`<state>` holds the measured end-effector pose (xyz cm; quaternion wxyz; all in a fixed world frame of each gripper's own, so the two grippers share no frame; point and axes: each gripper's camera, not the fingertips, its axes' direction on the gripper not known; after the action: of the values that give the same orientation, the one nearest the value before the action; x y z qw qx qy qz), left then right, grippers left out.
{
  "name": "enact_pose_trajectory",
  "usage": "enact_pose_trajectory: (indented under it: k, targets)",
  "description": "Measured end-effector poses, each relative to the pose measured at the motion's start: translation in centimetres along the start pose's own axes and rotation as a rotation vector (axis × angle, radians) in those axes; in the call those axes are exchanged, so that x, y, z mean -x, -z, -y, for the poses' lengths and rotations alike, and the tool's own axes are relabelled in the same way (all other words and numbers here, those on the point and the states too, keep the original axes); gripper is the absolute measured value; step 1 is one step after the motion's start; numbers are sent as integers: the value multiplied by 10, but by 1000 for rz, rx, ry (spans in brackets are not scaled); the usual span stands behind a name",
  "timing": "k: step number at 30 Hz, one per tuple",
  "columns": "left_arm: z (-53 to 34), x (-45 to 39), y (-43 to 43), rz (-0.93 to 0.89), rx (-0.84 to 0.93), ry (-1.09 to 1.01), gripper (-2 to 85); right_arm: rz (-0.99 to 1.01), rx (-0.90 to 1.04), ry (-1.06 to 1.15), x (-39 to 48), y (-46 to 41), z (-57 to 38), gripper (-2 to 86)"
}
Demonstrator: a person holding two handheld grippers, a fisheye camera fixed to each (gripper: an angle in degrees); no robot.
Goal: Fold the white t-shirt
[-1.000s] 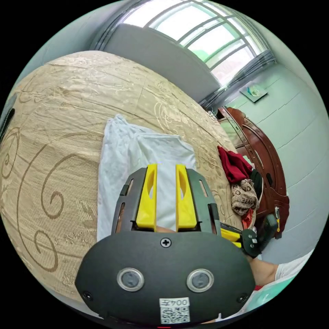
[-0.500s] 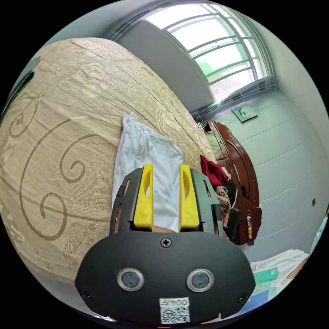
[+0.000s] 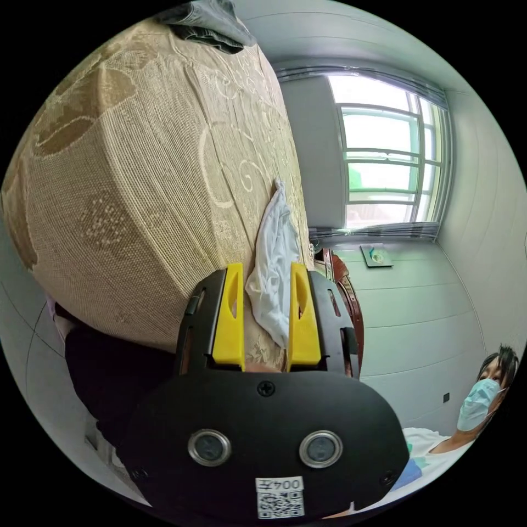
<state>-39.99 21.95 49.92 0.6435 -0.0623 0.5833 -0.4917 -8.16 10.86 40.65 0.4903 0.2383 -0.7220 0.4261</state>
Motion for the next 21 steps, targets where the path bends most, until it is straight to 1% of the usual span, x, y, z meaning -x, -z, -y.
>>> enact_pose_trajectory:
  k: [5, 13, 19, 21]
  targets:
    - [-8, -7, -11, 0, 44, -22, 131, 15, 28, -4, -8, 15, -4, 115]
    - [-20, -3, -15, -16, 32, -1, 131, 43, 126, -1, -12, 12, -24, 106]
    - [-25, 3, 2, -2, 12, 14, 128, 75, 160, -26, -20, 17, -36, 99]
    - [-29, -2, 3, 33, 19, -2, 129, 82, 170, -31, -24, 18, -38, 94]
